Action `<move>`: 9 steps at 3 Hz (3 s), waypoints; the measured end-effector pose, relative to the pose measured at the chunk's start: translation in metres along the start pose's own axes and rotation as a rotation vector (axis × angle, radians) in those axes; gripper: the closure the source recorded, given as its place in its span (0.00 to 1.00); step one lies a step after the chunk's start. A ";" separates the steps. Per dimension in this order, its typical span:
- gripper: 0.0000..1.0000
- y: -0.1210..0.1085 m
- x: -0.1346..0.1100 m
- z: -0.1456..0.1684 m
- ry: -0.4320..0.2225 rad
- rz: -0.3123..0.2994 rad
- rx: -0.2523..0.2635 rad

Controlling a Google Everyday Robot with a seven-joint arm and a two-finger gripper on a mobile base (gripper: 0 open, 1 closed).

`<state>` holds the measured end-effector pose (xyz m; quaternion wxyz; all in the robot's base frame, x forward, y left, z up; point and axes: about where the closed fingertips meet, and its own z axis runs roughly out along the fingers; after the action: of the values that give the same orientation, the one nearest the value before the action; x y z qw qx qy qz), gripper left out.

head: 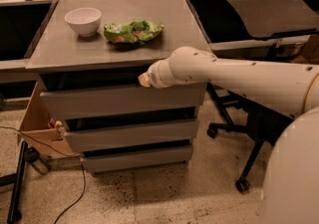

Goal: Open top drawer

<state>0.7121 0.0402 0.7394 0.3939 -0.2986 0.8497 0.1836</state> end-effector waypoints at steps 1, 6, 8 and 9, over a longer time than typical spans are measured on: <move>1.00 -0.020 -0.005 0.016 0.005 0.045 0.047; 1.00 -0.030 0.024 0.009 0.088 0.080 0.108; 1.00 -0.021 0.035 -0.001 0.141 0.036 0.074; 1.00 -0.006 0.057 -0.010 0.217 -0.023 0.026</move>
Offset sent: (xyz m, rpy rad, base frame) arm 0.0532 -0.0207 -0.0290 -0.0504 0.0628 -0.1836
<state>0.6815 0.0100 0.7009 0.3055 -0.3214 0.8861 0.1346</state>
